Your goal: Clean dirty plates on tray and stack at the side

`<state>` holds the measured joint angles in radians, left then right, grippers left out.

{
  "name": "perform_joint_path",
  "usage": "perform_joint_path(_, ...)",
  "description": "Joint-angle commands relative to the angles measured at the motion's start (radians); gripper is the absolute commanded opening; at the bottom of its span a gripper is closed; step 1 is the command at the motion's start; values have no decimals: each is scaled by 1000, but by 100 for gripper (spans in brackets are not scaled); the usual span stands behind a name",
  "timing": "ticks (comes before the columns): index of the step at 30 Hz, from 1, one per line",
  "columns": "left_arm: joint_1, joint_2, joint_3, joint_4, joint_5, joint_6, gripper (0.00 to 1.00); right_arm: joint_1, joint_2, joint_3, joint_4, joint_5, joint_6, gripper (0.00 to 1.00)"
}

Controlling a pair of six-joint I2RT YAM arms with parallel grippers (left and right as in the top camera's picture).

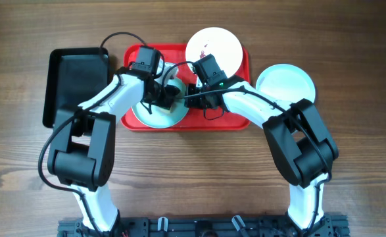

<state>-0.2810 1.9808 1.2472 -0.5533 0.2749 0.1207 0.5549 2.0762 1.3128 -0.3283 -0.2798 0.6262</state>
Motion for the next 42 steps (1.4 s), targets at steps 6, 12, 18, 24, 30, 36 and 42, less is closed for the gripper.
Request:
perform_joint_path(6, 76, 44, -30, -125, -411, -283, 4, 7, 21, 15, -5, -16, -24, 4)
perform_joint_path(12, 164, 44, -30, -178, -300, -385, 4, 7, 21, 15, -4, -17, -24, 4)
perform_joint_path(18, 139, 44, -30, -200, -57, -251, 4, 7, 21, 15, -2, -17, -24, 4)
perform_joint_path(24, 74, 45, -30, -187, 153, 6, 4, 7, 21, 15, -2, -17, -24, 4)
perform_joint_path(30, 65, 45, -30, -75, 66, -11, 4, 7, 21, 15, -2, -17, -24, 4)
perform_joint_path(36, 67, 45, -34, 55, -214, -126, 4, 7, 21, 15, -2, -16, -24, 4)
perform_joint_path(42, 67, 45, -34, 21, -490, -374, 4, 7, 21, 15, -2, -16, -24, 4)
